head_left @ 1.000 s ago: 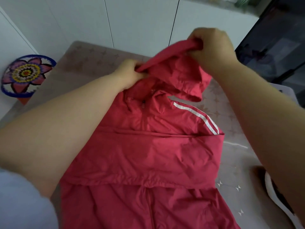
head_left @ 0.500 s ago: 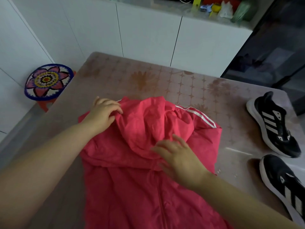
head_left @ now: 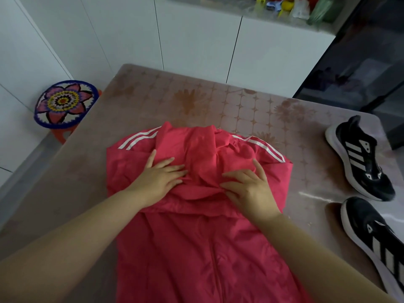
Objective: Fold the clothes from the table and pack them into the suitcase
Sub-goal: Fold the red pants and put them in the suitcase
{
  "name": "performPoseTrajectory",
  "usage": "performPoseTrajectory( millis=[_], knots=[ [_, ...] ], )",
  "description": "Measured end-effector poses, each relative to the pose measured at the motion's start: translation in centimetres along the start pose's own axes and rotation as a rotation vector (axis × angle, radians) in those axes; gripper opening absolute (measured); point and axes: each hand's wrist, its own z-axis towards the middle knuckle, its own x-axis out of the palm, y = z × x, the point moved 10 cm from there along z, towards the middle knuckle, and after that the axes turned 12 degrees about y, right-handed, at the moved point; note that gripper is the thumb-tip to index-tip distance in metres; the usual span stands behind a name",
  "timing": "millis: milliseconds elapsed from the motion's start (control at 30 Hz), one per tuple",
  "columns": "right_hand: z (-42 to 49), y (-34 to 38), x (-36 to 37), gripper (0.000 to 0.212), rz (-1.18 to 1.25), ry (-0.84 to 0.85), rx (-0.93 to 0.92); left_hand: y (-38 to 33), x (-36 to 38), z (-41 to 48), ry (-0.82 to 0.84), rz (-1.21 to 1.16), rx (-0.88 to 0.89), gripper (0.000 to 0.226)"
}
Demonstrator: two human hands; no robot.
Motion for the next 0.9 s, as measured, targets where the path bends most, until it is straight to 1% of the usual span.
performPoseTrajectory(
  millis=[33,100,167,233,300,367,433,533,567,633,700,733,767,800,867,900],
  knots=[
    [-0.3,0.4,-0.7,0.022,0.025,-0.014,-0.037,0.3,-0.9,-0.5,-0.078,-0.022,0.006,0.046],
    [-1.4,1.5,-0.4,0.026,0.041,0.062,-0.126,0.0,-0.9,-1.7,-0.067,-0.030,0.036,0.050],
    [-3.0,1.9,1.0,0.037,0.063,0.174,-0.143,-0.9,-0.3,-3.1,-0.046,0.004,0.095,0.057],
    [-3.7,1.3,2.0,0.053,0.110,0.219,-0.051,-1.2,0.3,-3.7,-0.022,0.006,0.090,0.060],
    [-2.7,0.7,2.2,0.060,0.121,0.204,0.072,-0.9,0.1,-3.2,-0.054,-0.015,0.018,0.062],
    [-0.7,0.9,3.1,0.072,0.100,0.253,0.182,-1.1,-0.4,-1.9,-0.062,-0.038,-0.064,0.064],
    [0.5,0.8,5.3,0.085,0.080,0.396,0.258,-1.0,0.5,-0.5,0.007,-0.072,-0.159,0.072],
    [-0.9,-1.2,9.6,0.094,0.021,0.645,0.350,-0.4,4.2,-0.2,0.176,-0.049,-0.251,0.086],
    [-1.8,-2.1,10.4,0.097,-0.004,0.701,0.379,-0.3,5.0,-0.4,0.209,-0.038,-0.261,0.088],
    [-2.7,-3.0,11.0,0.104,-0.036,0.755,0.404,-0.2,5.6,-0.7,0.250,-0.022,-0.286,0.084],
    [-3.5,-2.5,10.3,0.099,-0.018,0.748,0.400,-0.4,5.5,-1.3,0.277,-0.009,-0.324,0.077],
    [-3.9,-2.1,9.5,0.093,0.012,0.708,0.391,-0.7,5.3,-1.9,0.276,-0.009,-0.335,0.076],
    [-4.6,-1.5,8.4,0.088,0.042,0.650,0.373,-1.2,5.0,-2.7,0.240,-0.025,-0.331,0.075],
    [-5.6,-1.0,7.1,0.084,0.068,0.579,0.354,-2.1,4.3,-3.8,0.172,-0.051,-0.299,0.073],
    [-9.5,-1.0,5.0,0.074,0.096,0.468,0.356,-4.9,3.5,-7.0,0.068,-0.096,-0.165,0.068],
    [-12.2,-1.2,4.5,0.071,0.116,0.469,0.391,-6.5,3.8,-8.9,0.059,-0.110,-0.081,0.064]
  ],
)
